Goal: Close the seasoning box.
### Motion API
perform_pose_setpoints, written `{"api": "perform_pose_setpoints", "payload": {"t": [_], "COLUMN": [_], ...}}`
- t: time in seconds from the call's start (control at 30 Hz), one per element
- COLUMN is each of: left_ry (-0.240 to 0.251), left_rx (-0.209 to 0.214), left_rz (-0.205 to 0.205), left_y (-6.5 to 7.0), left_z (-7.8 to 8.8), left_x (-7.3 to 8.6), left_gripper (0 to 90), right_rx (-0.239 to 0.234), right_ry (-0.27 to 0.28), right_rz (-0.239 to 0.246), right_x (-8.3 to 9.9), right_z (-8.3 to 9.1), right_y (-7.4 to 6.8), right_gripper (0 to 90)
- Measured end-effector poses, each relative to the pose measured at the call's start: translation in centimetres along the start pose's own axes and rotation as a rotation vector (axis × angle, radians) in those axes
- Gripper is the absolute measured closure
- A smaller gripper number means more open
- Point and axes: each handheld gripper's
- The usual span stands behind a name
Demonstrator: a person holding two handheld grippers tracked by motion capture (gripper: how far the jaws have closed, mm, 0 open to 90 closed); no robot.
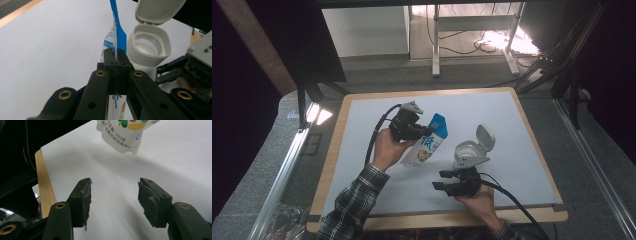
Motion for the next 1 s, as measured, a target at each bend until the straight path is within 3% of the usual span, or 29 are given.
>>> {"api": "perform_pose_setpoints", "payload": {"t": [0.33, 0.67, 1.0], "left_ry": [0.023, 0.041, 0.077], "left_rx": [-0.063, -0.116, -0.142], "left_rz": [-0.004, -0.008, -0.006], "left_y": [-1.2, -2.6, -3.9], "left_z": [0.2, 0.2, 0.0], "left_x": [0.7, 1.0, 1.3], "left_gripper": [89.1, 89.2, 89.2], "right_rx": [0.016, 0.03, 0.048], "right_ry": [-0.035, -0.069, -0.07], "right_rz": [0.035, 0.035, 0.034], "right_x": [0.2, 1.0, 1.8], "right_z": [0.3, 0.8, 1.6], "right_y": [0.3, 0.7, 1.3], "right_gripper": [44.1, 44.1, 44.2]}}
Point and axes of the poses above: each handheld gripper's, and its own axes: z roughly backward along the jaws, x roughly out of its underside, y roughly to its right, and after that the axes turned 14 degrees about x, right-handed
